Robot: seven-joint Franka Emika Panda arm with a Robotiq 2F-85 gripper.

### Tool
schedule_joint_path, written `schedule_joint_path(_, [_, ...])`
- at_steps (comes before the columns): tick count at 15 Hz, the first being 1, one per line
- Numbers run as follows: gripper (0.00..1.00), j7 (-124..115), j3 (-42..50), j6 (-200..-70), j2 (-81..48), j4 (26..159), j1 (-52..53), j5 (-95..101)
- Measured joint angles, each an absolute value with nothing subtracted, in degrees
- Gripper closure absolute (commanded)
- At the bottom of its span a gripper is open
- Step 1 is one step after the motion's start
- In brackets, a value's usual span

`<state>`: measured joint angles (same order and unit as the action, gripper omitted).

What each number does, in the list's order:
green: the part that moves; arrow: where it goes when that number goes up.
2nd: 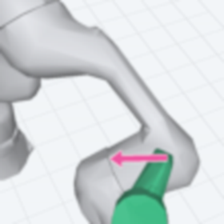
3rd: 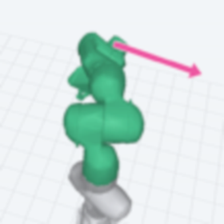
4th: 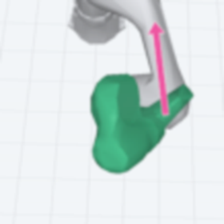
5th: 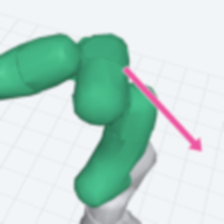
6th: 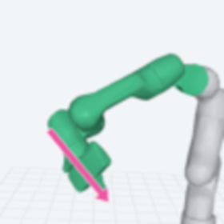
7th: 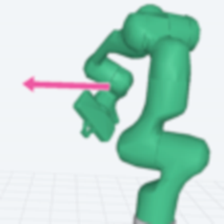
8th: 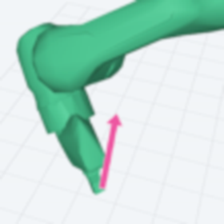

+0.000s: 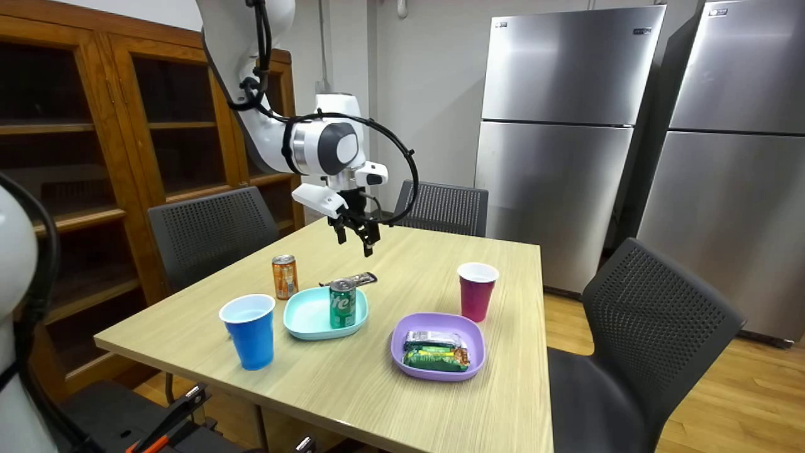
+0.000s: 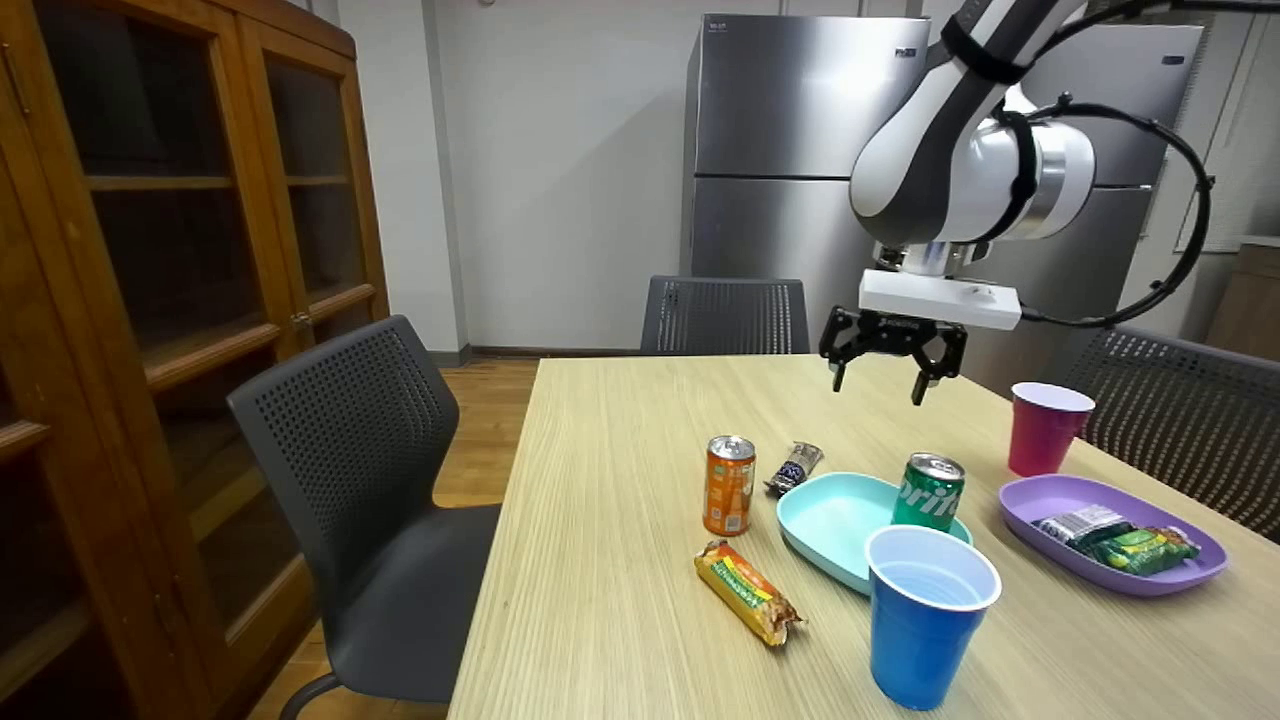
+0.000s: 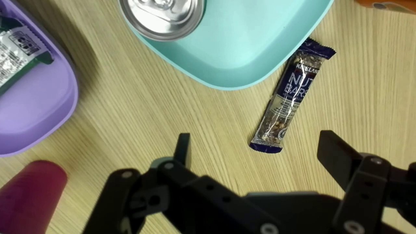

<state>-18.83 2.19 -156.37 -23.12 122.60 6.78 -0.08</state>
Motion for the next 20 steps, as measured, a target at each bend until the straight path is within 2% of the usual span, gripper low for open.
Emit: schedule_joint_path(20, [0.0,-25.32,5.29,-154.6,-43.91,102.39,13.9,-0.99])
